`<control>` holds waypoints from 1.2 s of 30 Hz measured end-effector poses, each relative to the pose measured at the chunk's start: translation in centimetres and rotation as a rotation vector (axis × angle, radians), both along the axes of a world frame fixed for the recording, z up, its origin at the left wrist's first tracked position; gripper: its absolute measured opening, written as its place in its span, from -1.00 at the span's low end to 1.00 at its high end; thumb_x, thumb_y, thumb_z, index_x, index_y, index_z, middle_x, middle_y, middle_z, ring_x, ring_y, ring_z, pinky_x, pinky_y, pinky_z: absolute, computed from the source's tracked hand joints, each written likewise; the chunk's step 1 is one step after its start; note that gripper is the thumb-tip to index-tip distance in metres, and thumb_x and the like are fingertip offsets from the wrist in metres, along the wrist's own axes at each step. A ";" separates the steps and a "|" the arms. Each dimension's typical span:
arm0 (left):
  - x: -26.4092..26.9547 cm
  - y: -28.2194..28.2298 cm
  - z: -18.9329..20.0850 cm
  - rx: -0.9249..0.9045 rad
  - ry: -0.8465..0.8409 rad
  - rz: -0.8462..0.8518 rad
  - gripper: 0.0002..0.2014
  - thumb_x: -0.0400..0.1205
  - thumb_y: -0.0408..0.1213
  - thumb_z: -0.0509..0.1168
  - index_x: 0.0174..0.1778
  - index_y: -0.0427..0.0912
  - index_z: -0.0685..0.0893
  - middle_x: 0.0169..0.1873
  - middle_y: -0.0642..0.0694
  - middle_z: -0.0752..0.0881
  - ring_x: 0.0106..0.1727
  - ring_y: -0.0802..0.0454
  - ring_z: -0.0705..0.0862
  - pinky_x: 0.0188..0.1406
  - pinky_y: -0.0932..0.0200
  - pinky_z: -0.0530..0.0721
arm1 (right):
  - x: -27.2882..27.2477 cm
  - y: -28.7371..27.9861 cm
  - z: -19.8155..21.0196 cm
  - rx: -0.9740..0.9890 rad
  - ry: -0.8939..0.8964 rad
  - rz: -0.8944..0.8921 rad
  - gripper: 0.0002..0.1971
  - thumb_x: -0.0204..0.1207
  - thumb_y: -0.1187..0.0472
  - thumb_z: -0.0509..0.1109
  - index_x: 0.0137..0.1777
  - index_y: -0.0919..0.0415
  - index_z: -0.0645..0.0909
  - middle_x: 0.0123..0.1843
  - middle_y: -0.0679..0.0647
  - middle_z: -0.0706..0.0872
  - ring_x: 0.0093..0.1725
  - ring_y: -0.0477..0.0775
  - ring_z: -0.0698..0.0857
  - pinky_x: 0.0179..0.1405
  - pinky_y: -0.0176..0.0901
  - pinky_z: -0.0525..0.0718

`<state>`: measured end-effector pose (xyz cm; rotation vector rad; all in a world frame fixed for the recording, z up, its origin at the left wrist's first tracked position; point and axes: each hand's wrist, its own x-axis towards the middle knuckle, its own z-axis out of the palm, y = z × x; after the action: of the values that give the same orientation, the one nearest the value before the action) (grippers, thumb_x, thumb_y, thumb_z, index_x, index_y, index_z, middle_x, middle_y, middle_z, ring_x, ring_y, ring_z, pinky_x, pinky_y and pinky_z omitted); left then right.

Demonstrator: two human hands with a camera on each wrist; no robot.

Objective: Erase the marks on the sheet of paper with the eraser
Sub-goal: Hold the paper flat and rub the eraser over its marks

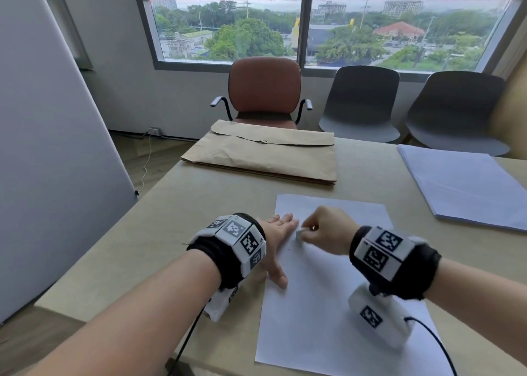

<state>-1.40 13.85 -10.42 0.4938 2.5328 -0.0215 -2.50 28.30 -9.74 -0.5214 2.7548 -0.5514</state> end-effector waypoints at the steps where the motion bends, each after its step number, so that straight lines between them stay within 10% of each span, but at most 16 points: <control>1: 0.0 0.0 0.0 -0.005 -0.003 0.000 0.23 0.39 0.08 0.51 0.64 -0.05 -0.35 0.65 0.02 -0.32 0.67 0.08 -0.26 0.64 0.04 -0.15 | 1.0 -0.2 -0.1 0.011 -0.020 0.050 -0.61 0.48 0.18 0.33 -0.60 0.11 0.44 -0.60 -0.04 0.46 -0.56 -0.09 0.37 -0.55 -0.38 0.30; 7: -0.1 0.0 0.1 -0.006 -0.019 0.004 0.22 0.40 0.08 0.50 0.64 -0.06 -0.36 0.65 0.02 -0.33 0.67 0.07 -0.27 0.64 0.04 -0.17 | -0.5 0.2 0.5 0.010 -0.076 0.031 -0.75 0.46 0.09 0.40 -0.10 0.28 0.76 -0.39 0.04 0.69 -0.36 -0.05 0.55 -0.37 -0.24 0.47; 13: 0.0 0.0 0.1 -0.009 -0.024 0.011 0.23 0.39 0.09 0.50 0.63 -0.04 -0.37 0.64 0.03 -0.34 0.67 0.08 -0.27 0.65 0.02 -0.16 | 2.0 -0.1 0.1 0.039 -0.132 0.154 -0.57 0.48 0.15 0.35 -0.63 0.08 0.40 -0.66 -0.04 0.37 -0.61 -0.09 0.36 -0.58 -0.36 0.28; 18: -0.1 0.0 0.1 0.006 -0.037 0.020 0.23 0.39 0.06 0.52 0.63 -0.03 -0.36 0.64 0.05 -0.34 0.67 0.09 -0.27 0.67 -0.01 -0.16 | -1.4 1.5 0.5 0.001 -0.029 -0.001 -0.80 0.48 0.07 0.39 -0.09 0.15 0.79 -0.41 -0.13 0.63 -0.34 -0.11 0.55 -0.34 -0.32 0.48; 23: -0.2 0.1 0.1 -0.011 -0.042 0.013 0.25 0.38 0.07 0.52 0.63 -0.04 -0.38 0.64 0.05 -0.36 0.67 0.09 -0.28 0.67 -0.03 -0.16 | 1.6 1.0 0.4 0.057 -0.012 0.168 -0.67 0.52 0.14 0.31 -0.51 0.05 0.51 -0.58 -0.08 0.39 -0.52 -0.10 0.36 -0.45 -0.30 0.34; 28: -0.2 0.1 0.0 -0.008 -0.036 0.026 0.24 0.38 0.05 0.52 0.64 -0.03 -0.36 0.64 0.05 -0.35 0.67 0.09 -0.28 0.65 -0.01 -0.17 | -0.4 1.1 0.8 0.089 0.016 0.122 -0.76 0.52 0.06 0.34 -0.04 0.17 0.78 -0.27 0.06 0.70 -0.27 -0.03 0.53 -0.24 -0.25 0.43; 34: -0.1 0.1 -0.1 -0.017 -0.028 0.019 0.24 0.39 0.07 0.52 0.63 -0.04 -0.38 0.64 0.04 -0.35 0.67 0.09 -0.28 0.65 -0.02 -0.17 | 1.5 0.4 0.3 0.094 0.037 0.181 -0.59 0.50 0.15 0.30 -0.61 0.06 0.40 -0.65 -0.02 0.42 -0.53 -0.06 0.37 -0.48 -0.29 0.32; 36: -0.2 0.2 -0.1 -0.029 -0.033 0.015 0.24 0.39 0.07 0.51 0.63 -0.05 -0.39 0.64 0.05 -0.36 0.66 0.09 -0.29 0.65 -0.01 -0.16 | 2.2 0.5 0.5 0.104 -0.030 0.240 -0.66 0.51 0.09 0.33 -0.53 0.02 0.57 -0.66 -0.09 0.49 -0.53 -0.06 0.39 -0.48 -0.37 0.33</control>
<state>-1.62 14.02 -10.57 0.4600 2.5005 -0.0445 -0.31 28.84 -9.20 -0.7963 2.6245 -0.3542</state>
